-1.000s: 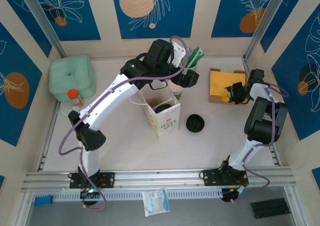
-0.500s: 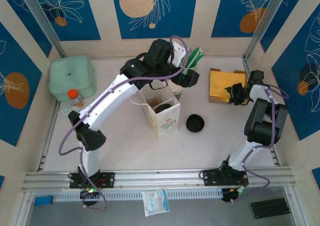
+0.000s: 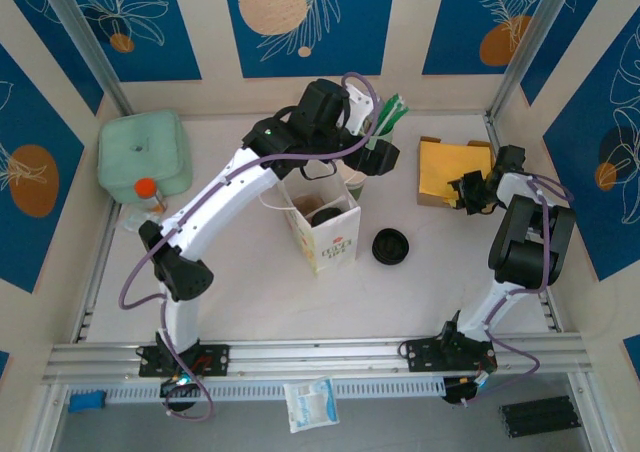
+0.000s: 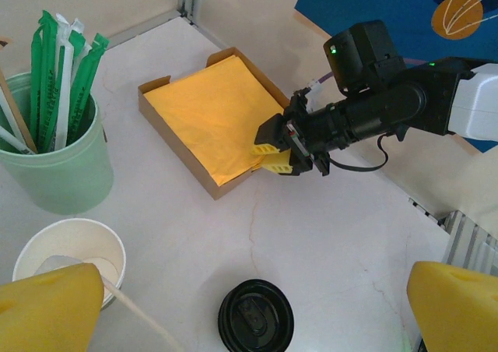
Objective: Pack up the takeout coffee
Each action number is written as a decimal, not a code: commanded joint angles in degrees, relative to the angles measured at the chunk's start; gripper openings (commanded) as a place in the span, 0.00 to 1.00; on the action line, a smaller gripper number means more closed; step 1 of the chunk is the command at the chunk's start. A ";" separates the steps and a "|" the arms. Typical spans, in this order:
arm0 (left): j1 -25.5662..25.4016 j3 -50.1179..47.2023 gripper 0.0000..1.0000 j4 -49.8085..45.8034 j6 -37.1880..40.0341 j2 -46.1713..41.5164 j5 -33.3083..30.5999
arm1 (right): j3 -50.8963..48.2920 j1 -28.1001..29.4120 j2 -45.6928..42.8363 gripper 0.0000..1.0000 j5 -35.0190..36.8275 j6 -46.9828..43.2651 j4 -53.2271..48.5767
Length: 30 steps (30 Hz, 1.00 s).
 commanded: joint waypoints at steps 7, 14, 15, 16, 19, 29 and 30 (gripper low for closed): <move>-0.49 1.85 0.99 -0.06 1.02 0.88 1.38 | -0.51 -0.39 1.64 0.25 -1.24 0.71 0.79; -0.49 1.84 1.00 -0.17 1.06 0.77 1.36 | -0.69 -0.43 2.36 0.25 -1.14 0.92 1.00; -0.50 1.84 0.99 -0.12 0.98 0.72 1.30 | -0.67 -0.40 2.45 0.25 -1.15 0.98 1.10; -0.54 1.84 1.00 -0.16 0.99 0.75 1.30 | -0.74 -0.43 2.48 0.24 -1.25 0.96 1.17; -0.58 1.84 0.99 -0.16 0.97 0.78 1.29 | -0.48 -0.56 2.45 0.16 -1.58 0.84 1.26; -0.58 1.99 1.00 -0.14 0.80 0.71 1.21 | 1.70 -1.43 -0.95 0.00 -3.50 0.21 0.45; -0.58 2.01 1.00 -0.14 0.65 0.66 1.21 | 1.94 -1.41 -1.99 0.00 -3.60 0.23 0.39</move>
